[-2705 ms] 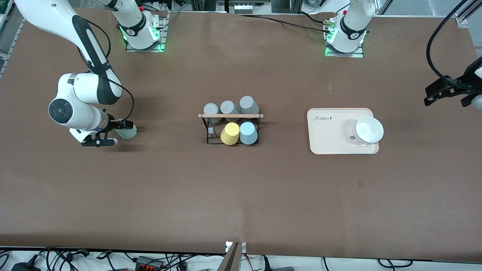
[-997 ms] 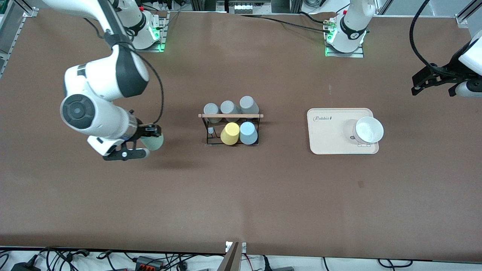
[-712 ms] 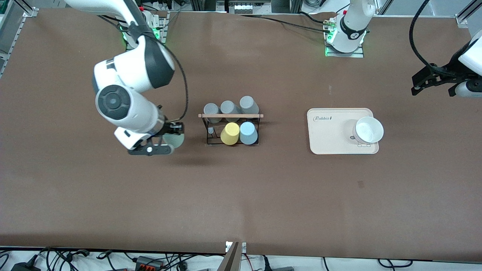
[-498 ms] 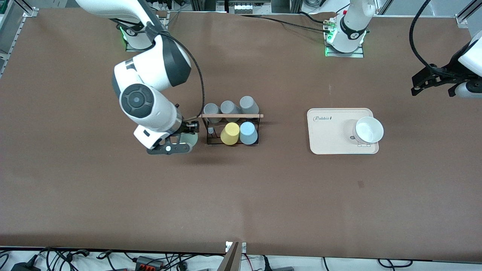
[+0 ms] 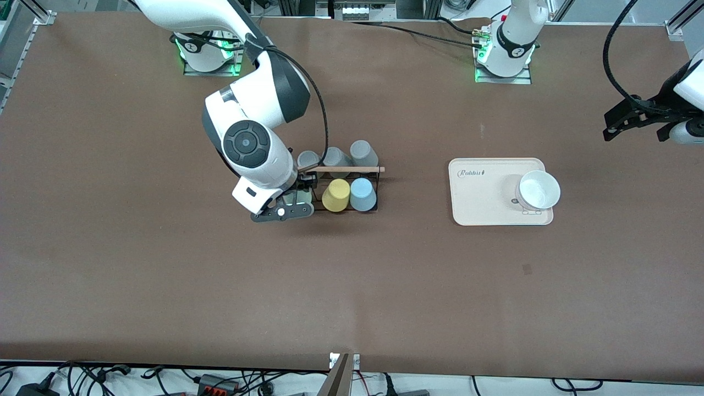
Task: Hang scattered cups on rack with three cups
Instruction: 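Carry the pale green cup with the right gripper to the rack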
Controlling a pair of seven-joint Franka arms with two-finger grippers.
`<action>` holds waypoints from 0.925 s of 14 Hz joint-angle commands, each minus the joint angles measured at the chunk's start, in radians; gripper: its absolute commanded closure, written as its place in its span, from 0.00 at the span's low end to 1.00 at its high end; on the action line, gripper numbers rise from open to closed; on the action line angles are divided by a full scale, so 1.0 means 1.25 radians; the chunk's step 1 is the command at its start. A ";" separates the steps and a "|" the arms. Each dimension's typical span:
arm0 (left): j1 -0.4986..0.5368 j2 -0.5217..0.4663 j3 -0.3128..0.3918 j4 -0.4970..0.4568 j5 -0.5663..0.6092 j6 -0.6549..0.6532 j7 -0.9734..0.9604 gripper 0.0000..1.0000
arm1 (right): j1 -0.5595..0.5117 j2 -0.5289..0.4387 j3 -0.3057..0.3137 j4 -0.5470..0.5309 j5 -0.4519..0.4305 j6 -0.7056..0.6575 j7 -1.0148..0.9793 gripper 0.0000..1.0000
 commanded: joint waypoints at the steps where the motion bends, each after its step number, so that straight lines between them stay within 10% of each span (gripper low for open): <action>1: -0.006 0.001 0.003 0.000 -0.012 0.009 -0.010 0.00 | 0.011 0.024 -0.006 0.030 0.010 -0.004 0.011 0.73; 13: -0.009 0.014 0.002 0.005 -0.008 0.009 -0.010 0.00 | 0.035 0.032 -0.006 0.029 0.022 -0.011 0.014 0.72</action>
